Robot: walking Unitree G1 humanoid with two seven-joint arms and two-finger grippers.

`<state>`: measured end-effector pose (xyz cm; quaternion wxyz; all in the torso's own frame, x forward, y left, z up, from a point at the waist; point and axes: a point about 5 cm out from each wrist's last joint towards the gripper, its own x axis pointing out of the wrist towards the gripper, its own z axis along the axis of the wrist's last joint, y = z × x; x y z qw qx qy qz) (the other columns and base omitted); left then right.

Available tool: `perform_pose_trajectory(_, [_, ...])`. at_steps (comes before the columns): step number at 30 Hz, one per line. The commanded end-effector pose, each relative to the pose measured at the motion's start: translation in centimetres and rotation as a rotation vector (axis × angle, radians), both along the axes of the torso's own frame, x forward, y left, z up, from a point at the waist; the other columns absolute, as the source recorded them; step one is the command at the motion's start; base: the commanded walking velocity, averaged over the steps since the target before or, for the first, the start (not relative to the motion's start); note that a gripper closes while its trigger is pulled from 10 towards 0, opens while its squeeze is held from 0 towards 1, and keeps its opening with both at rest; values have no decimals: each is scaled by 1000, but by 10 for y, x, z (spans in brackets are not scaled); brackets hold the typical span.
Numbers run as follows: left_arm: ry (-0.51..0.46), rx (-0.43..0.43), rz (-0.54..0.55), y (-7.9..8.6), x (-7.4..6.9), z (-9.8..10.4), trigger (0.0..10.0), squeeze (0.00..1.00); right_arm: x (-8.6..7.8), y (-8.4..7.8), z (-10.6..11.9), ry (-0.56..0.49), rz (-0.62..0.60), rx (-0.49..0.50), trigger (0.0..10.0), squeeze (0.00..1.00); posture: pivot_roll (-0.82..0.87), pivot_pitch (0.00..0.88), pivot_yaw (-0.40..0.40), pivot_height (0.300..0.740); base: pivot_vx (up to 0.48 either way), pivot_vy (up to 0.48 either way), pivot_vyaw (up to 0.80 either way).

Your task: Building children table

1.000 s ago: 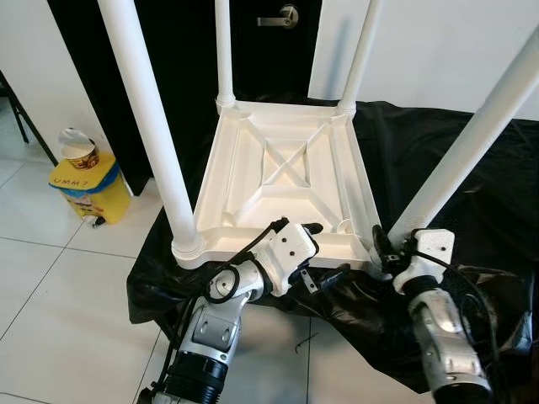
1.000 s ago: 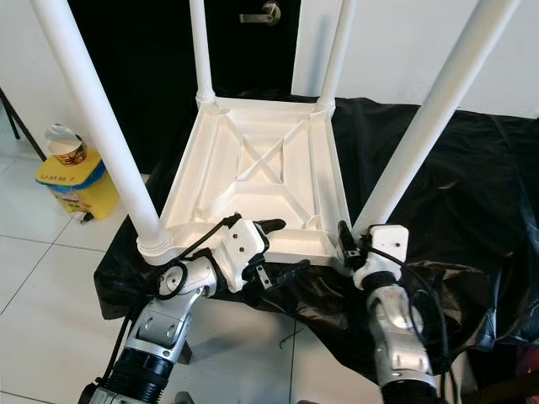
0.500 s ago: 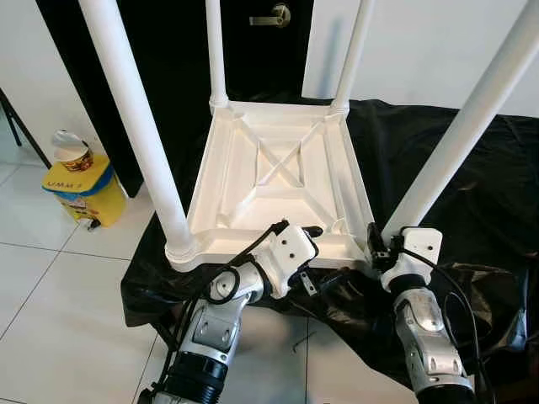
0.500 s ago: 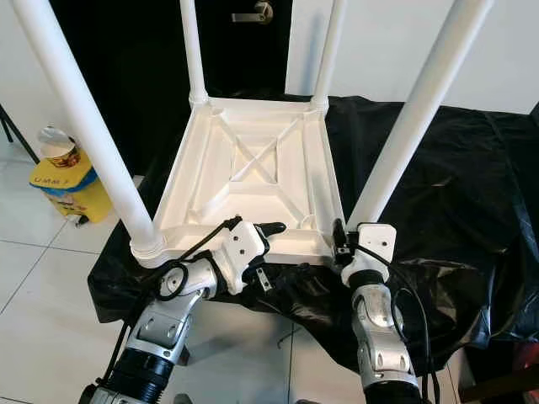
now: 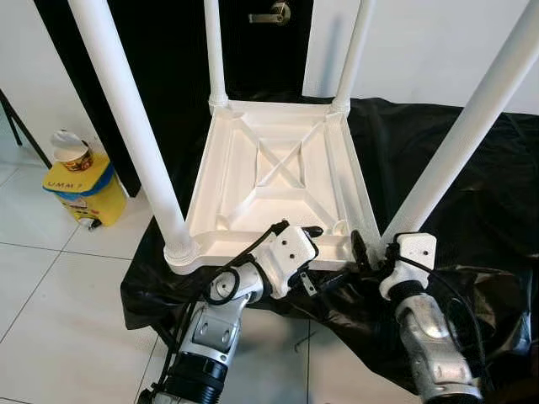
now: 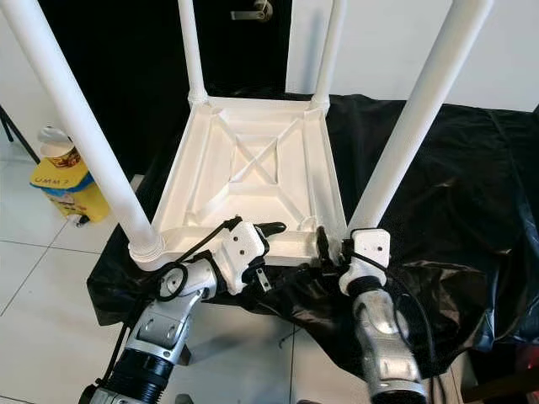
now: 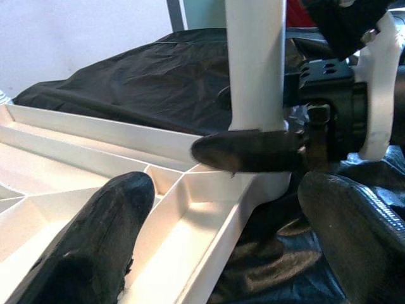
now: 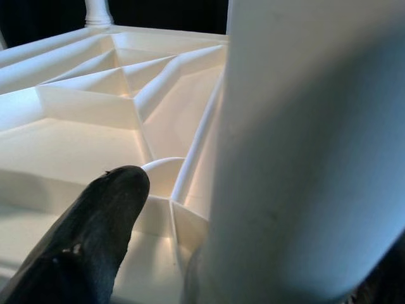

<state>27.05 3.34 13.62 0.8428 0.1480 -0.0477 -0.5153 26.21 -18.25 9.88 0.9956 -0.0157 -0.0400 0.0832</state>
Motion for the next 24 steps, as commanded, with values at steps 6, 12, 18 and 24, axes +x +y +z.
perform_pose_trajectory(6, [-26, -54, 191, 6, 6, -1, 10000, 0, 2, -15, 4, 22, 209, -42, 10000, 1000, -36, 0, -15, 740, 0, 0, 0])
perform_pose_trajectory(12, [-29, -49, 184, 7, 8, 0, 10000, 0, 8, -17, 6, 47, 362, -130, 10000, 0, -37, 0, -6, 740, 0, 0, 0])
perform_pose_trajectory(18, [-35, -49, 179, 5, 8, 2, 10000, 0, 21, -21, 6, 63, 411, -220, 10000, 0, -26, 0, -8, 740, 0, 0, 0])
perform_pose_trajectory(24, [-42, -54, 196, 6, 9, 3, 10000, 0, 21, -22, -1, 83, 424, -220, 0, 0, -6, 0, -25, 740, 0, 0, 0])
